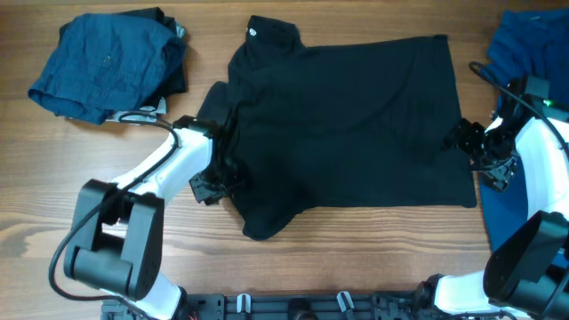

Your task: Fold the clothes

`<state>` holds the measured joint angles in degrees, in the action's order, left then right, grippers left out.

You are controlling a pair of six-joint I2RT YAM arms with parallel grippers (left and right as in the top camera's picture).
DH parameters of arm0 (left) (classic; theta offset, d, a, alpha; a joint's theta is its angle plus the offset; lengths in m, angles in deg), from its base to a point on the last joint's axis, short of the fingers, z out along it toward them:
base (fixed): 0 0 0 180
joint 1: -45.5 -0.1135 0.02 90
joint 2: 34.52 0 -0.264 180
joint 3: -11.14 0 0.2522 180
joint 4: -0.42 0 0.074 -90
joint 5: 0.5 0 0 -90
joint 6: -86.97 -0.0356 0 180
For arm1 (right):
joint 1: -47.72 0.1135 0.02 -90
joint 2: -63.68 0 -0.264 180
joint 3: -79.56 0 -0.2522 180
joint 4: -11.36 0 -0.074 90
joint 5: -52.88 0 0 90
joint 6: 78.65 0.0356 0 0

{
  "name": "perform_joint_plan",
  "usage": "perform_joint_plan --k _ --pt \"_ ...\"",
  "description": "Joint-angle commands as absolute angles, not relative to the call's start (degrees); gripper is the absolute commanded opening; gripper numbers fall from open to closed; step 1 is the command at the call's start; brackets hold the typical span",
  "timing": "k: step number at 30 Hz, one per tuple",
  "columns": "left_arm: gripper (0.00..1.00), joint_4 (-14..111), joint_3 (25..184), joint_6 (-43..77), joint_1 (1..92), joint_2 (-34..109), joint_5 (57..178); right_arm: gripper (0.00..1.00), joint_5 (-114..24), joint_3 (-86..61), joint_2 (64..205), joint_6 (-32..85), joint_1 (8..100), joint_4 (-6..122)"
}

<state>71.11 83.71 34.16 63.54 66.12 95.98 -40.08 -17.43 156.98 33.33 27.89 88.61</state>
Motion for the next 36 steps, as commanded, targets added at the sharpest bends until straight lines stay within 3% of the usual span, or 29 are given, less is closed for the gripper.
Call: perform_joint_plan --k 1,4,16,36 --pt "0.37 72.9 83.6 30.3 63.7 66.0 101.3 1.00 -37.4 -21.7 157.0 36.2 27.6 88.0" --pt "0.51 75.8 83.6 25.4 64.3 66.0 106.0 1.00 -36.0 -24.6 157.0 38.6 25.7 85.7" --pt "0.57 75.3 82.6 27.9 80.6 66.0 103.5 0.99 -36.2 -25.3 157.1 38.3 24.0 80.8" --pt "0.72 70.5 76.9 32.2 82.5 66.0 97.4 0.99 -34.1 -36.4 157.1 38.6 24.0 70.5"
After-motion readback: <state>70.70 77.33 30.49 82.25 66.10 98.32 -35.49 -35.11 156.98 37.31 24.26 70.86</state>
